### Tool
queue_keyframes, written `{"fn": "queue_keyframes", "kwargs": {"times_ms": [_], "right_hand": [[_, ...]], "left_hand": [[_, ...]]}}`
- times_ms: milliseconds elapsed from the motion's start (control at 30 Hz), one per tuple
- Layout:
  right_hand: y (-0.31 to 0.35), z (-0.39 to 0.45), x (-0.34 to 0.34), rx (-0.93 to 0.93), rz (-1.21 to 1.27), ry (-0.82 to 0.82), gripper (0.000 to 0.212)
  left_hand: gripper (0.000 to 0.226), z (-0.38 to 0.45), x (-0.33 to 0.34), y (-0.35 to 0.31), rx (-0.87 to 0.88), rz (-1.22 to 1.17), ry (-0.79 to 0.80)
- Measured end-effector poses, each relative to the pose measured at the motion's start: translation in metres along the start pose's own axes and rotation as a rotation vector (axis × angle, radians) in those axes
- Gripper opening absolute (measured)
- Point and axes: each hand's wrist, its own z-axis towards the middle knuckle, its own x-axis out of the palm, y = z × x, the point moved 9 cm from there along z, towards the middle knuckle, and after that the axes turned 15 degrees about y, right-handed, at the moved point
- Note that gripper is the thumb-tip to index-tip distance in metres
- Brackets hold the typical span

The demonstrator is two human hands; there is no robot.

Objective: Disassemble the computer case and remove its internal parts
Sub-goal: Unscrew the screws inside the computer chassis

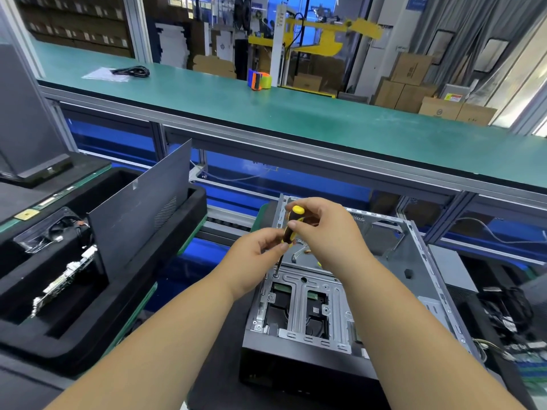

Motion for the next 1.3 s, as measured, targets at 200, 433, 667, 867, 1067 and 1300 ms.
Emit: {"fn": "queue_keyframes", "kwargs": {"times_ms": [200, 433, 667, 867, 1067, 1300], "right_hand": [[0.000, 0.004, 0.011, -0.034, 0.111, 0.131, 0.041], [-0.006, -0.003, 0.011, -0.019, 0.111, -0.086, 0.034], [-0.013, -0.009, 0.002, -0.016, 0.184, -0.234, 0.023], [-0.018, -0.001, 0.006, -0.037, 0.215, -0.098, 0.013], [-0.020, 0.007, 0.032, -0.126, 0.426, 0.094, 0.037], [-0.020, 0.013, 0.052, -0.229, 0.949, 0.109, 0.034]], "left_hand": [[0.016, -0.002, -0.007, 0.004, -0.029, -0.012, -0.102], [0.014, -0.001, -0.007, -0.002, 0.002, 0.049, -0.140], [0.018, -0.002, -0.007, -0.001, -0.003, 0.168, -0.141], [0.034, -0.009, -0.002, 0.028, -0.202, 0.599, 0.011], [0.030, -0.013, 0.004, 0.034, -0.213, 0.731, -0.019], [0.026, -0.010, 0.007, 0.034, -0.238, 0.794, -0.044]]}}
